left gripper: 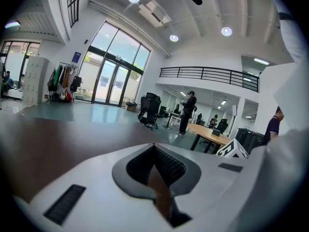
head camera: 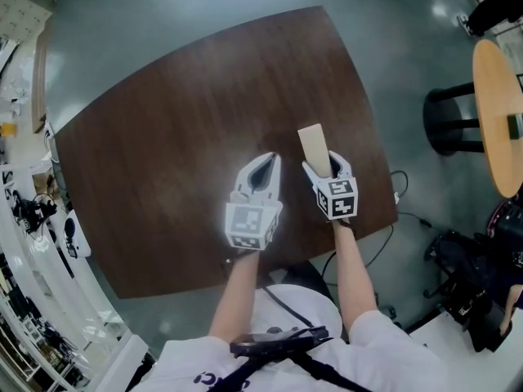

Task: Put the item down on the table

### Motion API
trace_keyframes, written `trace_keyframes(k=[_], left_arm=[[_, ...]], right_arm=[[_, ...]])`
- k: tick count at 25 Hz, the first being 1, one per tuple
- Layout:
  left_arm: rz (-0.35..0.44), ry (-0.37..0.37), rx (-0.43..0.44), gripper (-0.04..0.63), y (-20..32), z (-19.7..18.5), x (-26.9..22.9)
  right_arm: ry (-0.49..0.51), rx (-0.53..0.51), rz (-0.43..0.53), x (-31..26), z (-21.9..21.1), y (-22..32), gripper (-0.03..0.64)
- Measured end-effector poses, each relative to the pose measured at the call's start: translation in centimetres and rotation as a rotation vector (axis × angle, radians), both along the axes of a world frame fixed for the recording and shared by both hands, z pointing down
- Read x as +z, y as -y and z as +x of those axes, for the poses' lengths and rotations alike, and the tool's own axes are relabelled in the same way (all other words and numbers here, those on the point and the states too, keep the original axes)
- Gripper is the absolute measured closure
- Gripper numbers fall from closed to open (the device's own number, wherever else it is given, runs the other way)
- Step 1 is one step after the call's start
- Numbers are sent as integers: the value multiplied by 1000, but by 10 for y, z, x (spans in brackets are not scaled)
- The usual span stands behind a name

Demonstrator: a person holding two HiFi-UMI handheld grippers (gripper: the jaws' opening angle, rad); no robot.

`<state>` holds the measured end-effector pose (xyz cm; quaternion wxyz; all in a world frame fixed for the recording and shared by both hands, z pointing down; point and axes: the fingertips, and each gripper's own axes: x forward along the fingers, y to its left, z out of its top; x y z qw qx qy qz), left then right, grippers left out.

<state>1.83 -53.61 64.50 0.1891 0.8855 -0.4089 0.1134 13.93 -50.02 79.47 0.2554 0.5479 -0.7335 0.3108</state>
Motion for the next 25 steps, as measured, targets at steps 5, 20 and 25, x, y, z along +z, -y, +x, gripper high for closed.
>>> trace_keyframes(k=[5, 20, 25], left_arm=[[-11, 5, -3, 584, -2, 1, 4], [-1, -6, -38, 584, -20, -11, -11], [28, 4, -64, 584, -30, -20, -22]], right_arm=[[-47, -16, -39, 15, 7, -8, 301], [-116, -71, -65, 26, 3, -16, 299], [-103, -44, -4, -2, 4, -28, 299]])
